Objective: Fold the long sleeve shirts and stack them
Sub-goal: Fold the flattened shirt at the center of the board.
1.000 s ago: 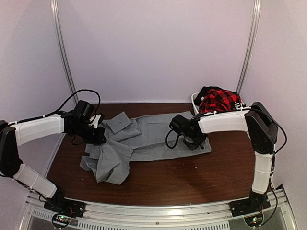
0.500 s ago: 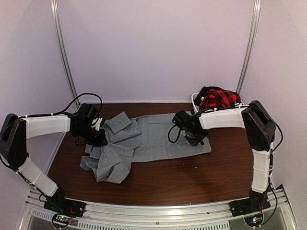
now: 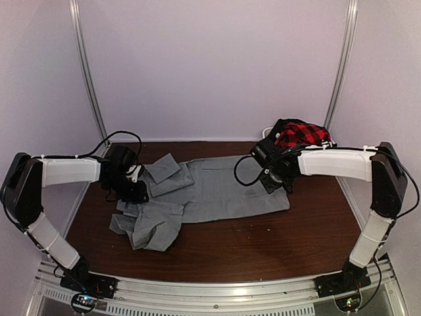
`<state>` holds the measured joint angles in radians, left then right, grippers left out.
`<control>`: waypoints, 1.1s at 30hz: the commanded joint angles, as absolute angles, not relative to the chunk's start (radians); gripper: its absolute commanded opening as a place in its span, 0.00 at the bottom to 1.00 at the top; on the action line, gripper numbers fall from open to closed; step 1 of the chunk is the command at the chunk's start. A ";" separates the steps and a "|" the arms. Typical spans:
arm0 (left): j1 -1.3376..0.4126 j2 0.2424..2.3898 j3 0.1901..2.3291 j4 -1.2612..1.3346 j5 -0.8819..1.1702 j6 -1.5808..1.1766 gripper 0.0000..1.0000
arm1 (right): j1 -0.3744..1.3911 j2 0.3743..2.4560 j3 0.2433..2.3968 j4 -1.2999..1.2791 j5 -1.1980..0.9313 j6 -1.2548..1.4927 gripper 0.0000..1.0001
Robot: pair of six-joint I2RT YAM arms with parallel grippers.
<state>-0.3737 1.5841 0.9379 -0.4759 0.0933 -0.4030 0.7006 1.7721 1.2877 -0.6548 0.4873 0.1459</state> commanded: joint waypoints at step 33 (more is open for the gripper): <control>-0.365 1.660 0.830 -0.212 0.302 -0.472 0.66 | 0.654 1.727 0.872 -0.308 0.024 0.402 0.59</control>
